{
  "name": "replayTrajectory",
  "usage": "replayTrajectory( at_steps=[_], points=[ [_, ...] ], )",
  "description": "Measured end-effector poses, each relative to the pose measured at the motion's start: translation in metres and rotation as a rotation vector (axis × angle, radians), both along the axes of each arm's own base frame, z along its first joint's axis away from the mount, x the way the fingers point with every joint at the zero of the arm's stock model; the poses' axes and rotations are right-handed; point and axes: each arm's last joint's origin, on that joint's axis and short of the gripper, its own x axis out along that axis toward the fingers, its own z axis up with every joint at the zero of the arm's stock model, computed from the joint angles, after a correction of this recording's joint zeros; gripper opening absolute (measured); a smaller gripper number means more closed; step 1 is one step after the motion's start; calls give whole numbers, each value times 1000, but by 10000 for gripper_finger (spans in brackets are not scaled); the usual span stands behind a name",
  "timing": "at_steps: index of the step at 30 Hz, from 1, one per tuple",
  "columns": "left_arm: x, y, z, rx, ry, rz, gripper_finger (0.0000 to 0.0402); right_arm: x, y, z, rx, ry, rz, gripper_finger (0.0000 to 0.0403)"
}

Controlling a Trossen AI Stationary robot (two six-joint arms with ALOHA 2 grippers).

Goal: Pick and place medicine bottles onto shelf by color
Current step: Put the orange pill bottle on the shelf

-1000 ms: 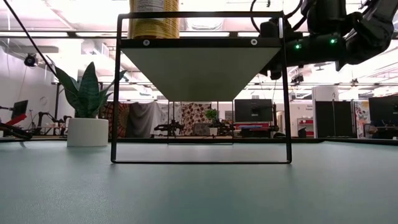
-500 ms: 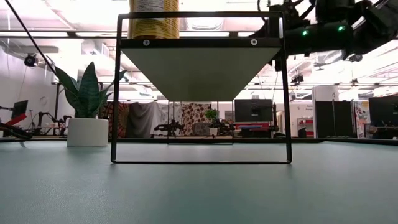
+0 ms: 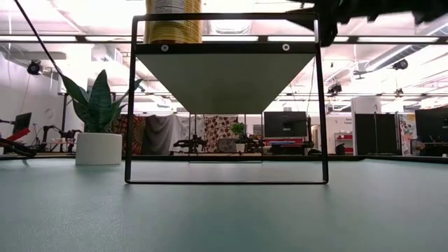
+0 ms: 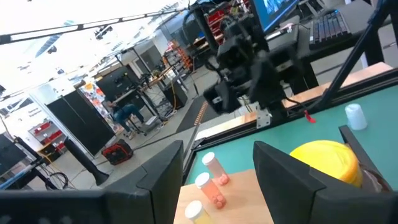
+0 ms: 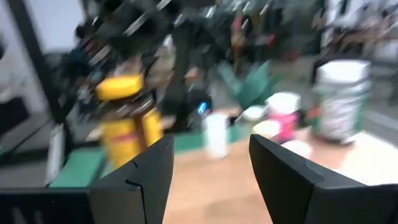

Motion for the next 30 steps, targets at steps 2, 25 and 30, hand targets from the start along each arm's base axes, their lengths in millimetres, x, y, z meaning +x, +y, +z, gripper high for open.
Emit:
replayTrajectory(
  at_steps=[2, 25, 30],
  points=[
    [0, -1, 0, -1, 0, -3, 178, 3, 13, 6, 1, 88, 69, 201],
    [0, 0, 2, -10, -18, -2, 178, -39, 134, -30, 225, 827, 278, 201],
    [-1, 0, 6, -30, -54, -2, 178, -43, 153, -43, 177, 831, 293, 201]
  ],
)
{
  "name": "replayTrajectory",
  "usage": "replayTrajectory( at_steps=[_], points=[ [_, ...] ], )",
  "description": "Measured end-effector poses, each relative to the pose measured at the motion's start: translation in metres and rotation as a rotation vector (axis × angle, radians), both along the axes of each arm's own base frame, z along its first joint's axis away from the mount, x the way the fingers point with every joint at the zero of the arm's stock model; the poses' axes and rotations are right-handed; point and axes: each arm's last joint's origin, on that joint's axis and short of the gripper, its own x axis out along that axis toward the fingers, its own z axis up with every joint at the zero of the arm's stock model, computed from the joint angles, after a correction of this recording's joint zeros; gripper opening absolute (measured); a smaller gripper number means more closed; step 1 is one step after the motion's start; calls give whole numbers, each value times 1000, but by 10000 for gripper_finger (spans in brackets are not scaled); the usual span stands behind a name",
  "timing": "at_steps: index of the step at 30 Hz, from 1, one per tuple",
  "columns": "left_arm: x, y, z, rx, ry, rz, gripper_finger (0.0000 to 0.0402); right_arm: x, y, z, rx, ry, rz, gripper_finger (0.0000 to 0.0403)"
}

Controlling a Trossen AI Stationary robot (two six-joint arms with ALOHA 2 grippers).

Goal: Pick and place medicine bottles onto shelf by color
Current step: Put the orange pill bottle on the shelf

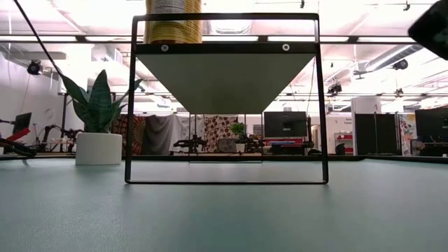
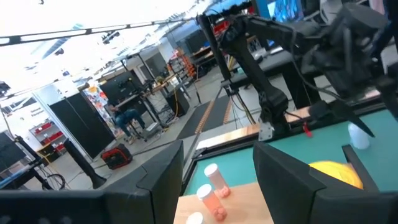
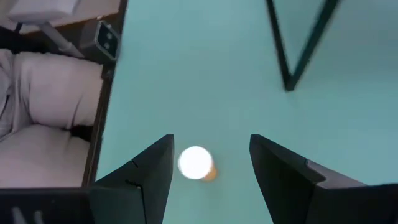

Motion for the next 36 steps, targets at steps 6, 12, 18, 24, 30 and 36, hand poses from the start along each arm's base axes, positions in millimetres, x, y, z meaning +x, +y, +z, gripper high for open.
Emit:
replayTrajectory(
  at_steps=[6, 12, 18, 24, 30, 36],
  points=[
    [0, 0, 2, -14, -25, 0, 178, -4, 20, -14, -39, -25, 52, 201],
    [-1, 0, 4, -25, -43, 1, 178, -1, 35, -33, -42, -22, 73, 201],
    [-1, 0, 6, -33, -58, 0, 178, 4, 40, -54, -95, -1, 37, 201],
    [-1, 1, 6, -36, -62, 1, 178, 5, 42, -54, -96, -21, 30, 201],
    [-1, 1, 6, -36, -62, 1, 178, 2, 41, -48, -78, -24, 45, 201],
    [-1, 1, 6, -35, -62, 1, 178, 1, 40, -48, -95, -26, 47, 201]
  ],
)
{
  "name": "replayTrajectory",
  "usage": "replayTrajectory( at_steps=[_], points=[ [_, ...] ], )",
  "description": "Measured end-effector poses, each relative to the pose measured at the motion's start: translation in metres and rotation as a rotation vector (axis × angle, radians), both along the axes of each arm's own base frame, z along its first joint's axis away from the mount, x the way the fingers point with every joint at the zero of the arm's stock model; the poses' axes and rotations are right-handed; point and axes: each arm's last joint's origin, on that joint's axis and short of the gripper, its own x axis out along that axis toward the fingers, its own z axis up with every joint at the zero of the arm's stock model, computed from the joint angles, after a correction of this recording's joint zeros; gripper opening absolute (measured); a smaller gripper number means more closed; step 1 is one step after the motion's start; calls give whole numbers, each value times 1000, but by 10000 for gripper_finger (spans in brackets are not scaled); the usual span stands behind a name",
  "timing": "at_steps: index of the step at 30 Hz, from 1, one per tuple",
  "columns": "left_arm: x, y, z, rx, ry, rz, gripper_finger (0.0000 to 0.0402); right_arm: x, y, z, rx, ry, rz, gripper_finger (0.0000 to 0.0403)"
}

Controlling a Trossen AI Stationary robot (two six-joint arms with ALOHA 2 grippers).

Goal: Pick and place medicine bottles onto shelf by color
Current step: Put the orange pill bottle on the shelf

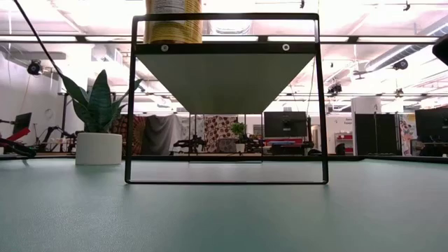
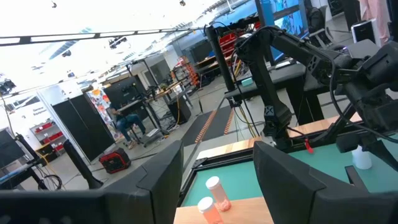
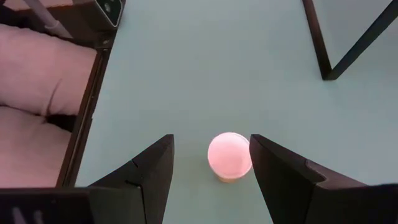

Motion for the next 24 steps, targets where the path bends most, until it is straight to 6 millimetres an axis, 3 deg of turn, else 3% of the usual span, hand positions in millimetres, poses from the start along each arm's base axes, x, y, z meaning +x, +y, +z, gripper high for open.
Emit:
replayTrajectory(
  at_steps=[7, 16, 24],
  points=[
    [0, 0, 0, 0, 0, 0, 178, 0, 0, -4, -14, 16, -8, 201],
    [0, 0, 0, -1, -2, 0, 178, 2, 2, -22, -57, 54, -20, 200],
    [0, 0, 1, -8, -14, 0, 178, 4, 4, -23, -54, 26, -30, 136]
  ],
)
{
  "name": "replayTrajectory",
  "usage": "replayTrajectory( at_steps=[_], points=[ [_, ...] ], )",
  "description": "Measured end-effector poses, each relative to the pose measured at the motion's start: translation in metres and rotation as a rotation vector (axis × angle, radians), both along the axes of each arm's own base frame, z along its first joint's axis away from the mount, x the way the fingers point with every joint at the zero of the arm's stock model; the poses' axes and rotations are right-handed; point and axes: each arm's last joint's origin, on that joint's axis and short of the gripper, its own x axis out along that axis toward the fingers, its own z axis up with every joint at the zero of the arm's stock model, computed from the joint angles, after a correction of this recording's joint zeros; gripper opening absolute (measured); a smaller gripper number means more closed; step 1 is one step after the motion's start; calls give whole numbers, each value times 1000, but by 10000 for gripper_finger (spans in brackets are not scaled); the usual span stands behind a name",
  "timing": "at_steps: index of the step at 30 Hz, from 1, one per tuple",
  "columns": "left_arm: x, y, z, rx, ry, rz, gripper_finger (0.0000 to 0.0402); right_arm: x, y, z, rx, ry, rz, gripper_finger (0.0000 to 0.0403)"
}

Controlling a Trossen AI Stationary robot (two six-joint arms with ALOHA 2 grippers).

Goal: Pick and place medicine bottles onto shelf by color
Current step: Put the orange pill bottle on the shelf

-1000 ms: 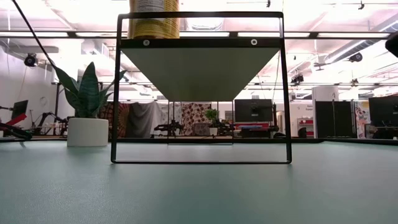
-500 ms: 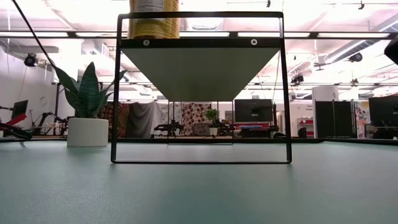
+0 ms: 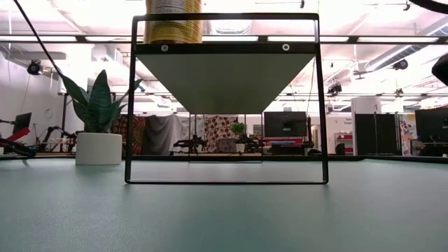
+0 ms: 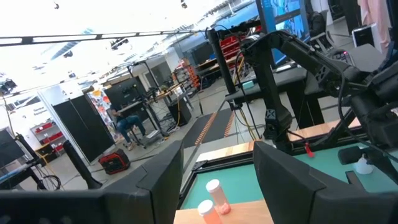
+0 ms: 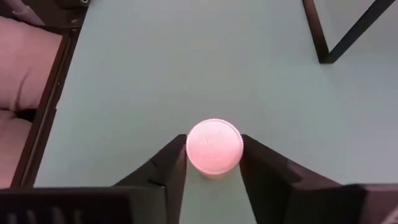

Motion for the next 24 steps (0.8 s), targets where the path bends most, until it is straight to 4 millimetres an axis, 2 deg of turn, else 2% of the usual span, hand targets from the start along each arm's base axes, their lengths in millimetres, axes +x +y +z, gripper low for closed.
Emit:
replayTrajectory(
  at_steps=[6, 14, 19, 24],
  points=[
    [0, 0, 0, -1, -3, 0, 178, 0, 0, 0, 1, -3, 1, 97],
    [0, 0, 1, -1, -7, 0, 178, 0, -1, 11, 30, -39, -11, 109],
    [0, 0, 1, 4, -5, 1, 178, -1, -7, 30, 70, -92, -24, 106],
    [0, 0, 0, 6, -3, 1, 178, 2, -24, 60, 148, -167, -63, 106]
  ],
)
